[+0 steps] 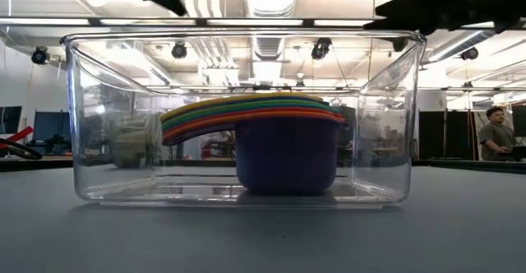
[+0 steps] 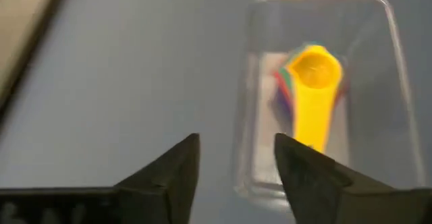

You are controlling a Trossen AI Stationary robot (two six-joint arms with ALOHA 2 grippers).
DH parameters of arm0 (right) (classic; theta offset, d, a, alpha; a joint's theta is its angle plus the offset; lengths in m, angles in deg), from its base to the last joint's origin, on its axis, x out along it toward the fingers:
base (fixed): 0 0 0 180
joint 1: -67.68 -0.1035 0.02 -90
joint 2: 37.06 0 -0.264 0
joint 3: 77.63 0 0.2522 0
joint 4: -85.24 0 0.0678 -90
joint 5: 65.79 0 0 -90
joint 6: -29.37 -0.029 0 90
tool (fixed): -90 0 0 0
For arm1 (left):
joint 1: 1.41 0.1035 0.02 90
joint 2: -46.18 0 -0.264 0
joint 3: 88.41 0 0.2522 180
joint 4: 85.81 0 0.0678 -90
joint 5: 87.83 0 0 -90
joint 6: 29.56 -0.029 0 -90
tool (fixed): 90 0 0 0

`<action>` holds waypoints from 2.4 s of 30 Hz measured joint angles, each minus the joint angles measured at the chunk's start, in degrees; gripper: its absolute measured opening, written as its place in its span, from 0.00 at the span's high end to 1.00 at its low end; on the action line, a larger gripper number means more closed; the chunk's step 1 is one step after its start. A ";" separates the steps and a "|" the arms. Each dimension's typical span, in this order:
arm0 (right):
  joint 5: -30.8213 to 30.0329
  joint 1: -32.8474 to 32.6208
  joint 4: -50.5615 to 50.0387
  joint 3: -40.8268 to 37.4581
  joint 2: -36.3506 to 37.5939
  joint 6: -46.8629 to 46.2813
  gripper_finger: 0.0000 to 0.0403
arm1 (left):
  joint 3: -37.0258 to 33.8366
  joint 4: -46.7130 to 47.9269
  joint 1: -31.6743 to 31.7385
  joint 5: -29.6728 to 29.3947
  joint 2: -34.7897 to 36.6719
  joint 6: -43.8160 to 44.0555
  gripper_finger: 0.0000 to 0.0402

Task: Nest measuring cups in basket
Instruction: Return to Home Position

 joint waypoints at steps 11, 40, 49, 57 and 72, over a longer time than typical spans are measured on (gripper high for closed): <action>-5.39 0.15 -11.59 -0.71 12.37 8.37 0.39 | -27.75 -14.12 1.04 -5.58 40.42 -0.92 0.97; -15.45 2.40 1.28 -22.47 28.02 7.40 0.97 | -57.64 -37.48 1.26 -2.36 77.05 -21.52 1.00; -33.32 2.40 0.32 -22.51 27.23 0.03 0.97 | -65.53 -46.28 1.35 -1.96 77.16 -20.61 1.00; -34.04 2.40 -0.28 -22.53 27.23 2.22 0.97 | -67.23 -47.84 1.35 -1.38 76.52 -20.39 1.00; -34.05 2.40 -0.55 -22.56 27.23 0.90 0.97 | -66.66 -47.23 1.36 -5.35 76.20 -19.80 1.00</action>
